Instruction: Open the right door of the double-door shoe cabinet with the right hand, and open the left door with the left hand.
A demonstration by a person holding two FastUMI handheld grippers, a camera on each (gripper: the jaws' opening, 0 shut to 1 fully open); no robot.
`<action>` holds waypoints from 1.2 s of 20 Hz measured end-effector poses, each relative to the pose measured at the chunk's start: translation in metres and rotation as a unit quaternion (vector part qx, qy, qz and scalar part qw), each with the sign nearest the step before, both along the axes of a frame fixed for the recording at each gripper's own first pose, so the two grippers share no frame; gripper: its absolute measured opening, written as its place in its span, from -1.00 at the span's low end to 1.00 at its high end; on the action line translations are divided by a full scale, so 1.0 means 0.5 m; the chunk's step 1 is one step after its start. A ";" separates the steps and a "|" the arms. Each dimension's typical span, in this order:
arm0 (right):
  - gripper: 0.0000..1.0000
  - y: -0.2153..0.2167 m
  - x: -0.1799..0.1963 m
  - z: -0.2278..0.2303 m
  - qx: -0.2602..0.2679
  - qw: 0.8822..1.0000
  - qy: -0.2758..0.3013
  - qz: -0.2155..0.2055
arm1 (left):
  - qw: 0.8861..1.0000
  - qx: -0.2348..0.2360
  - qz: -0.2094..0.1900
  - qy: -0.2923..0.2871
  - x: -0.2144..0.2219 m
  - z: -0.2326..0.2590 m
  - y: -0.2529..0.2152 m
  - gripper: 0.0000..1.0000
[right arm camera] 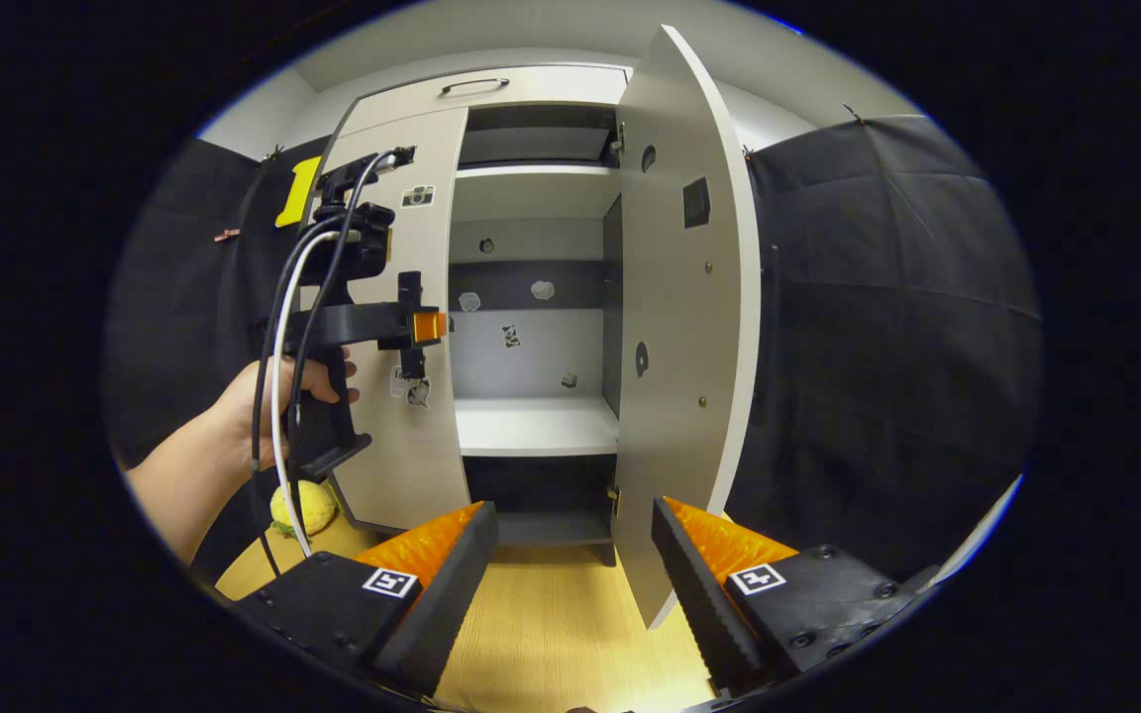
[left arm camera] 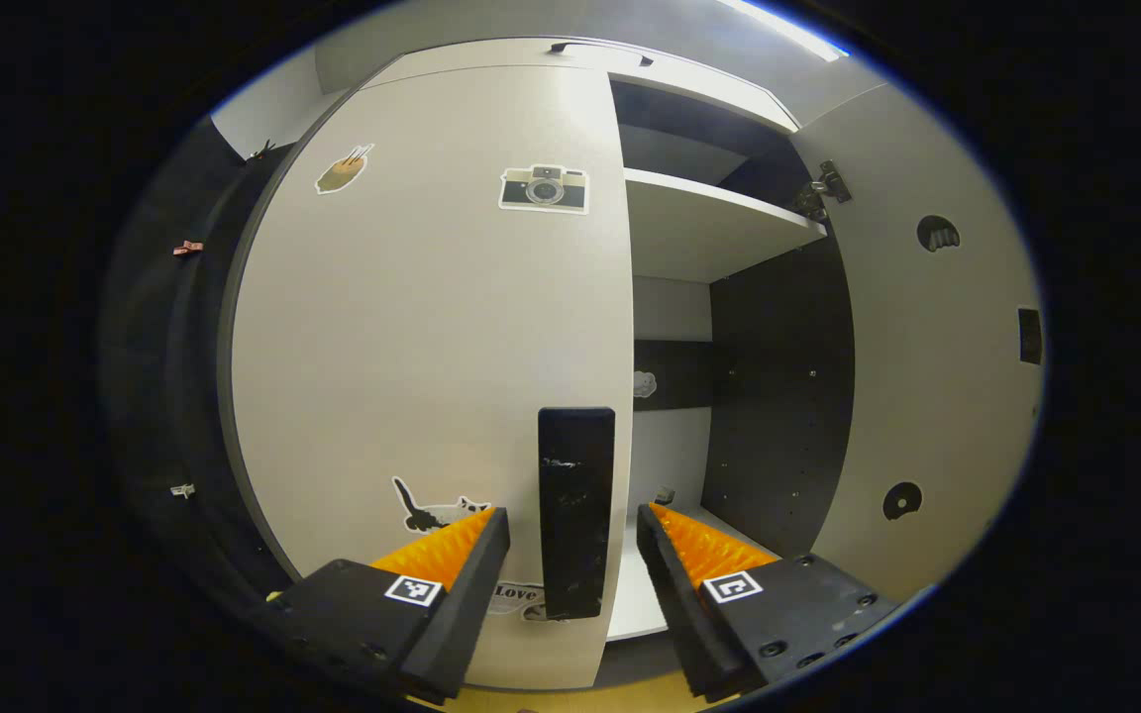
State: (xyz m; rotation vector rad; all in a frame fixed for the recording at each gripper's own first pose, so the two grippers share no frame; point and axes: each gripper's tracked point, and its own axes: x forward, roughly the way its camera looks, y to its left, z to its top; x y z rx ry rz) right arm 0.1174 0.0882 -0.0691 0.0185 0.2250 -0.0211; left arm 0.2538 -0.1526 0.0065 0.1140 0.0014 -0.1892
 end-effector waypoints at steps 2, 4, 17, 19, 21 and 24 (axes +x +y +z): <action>0.96 0.003 0.010 0.011 0.013 1.000 -0.007 0.022 | 1.000 0.008 0.019 0.011 0.006 -0.013 0.003 0.40; 0.96 0.003 0.023 0.013 0.011 0.999 -0.015 0.047 | 0.999 0.012 0.034 0.015 0.010 -0.018 0.002 0.20; 0.96 0.022 0.022 -0.052 0.043 0.979 0.023 0.195 | 0.999 0.006 0.040 0.032 0.008 -0.031 0.000 -0.82; 0.97 0.020 0.014 -0.048 0.052 0.978 0.023 0.202 | 0.998 0.008 0.053 0.033 0.006 -0.032 0.002 -0.82; 0.97 0.014 0.017 -0.044 0.053 0.978 0.013 0.199 | 0.998 0.003 0.053 0.032 0.002 -0.032 0.003 -0.82; 0.97 0.021 0.032 -0.051 0.049 0.980 0.015 0.194 | 0.999 -0.003 0.047 0.026 -0.021 -0.030 0.008 -0.82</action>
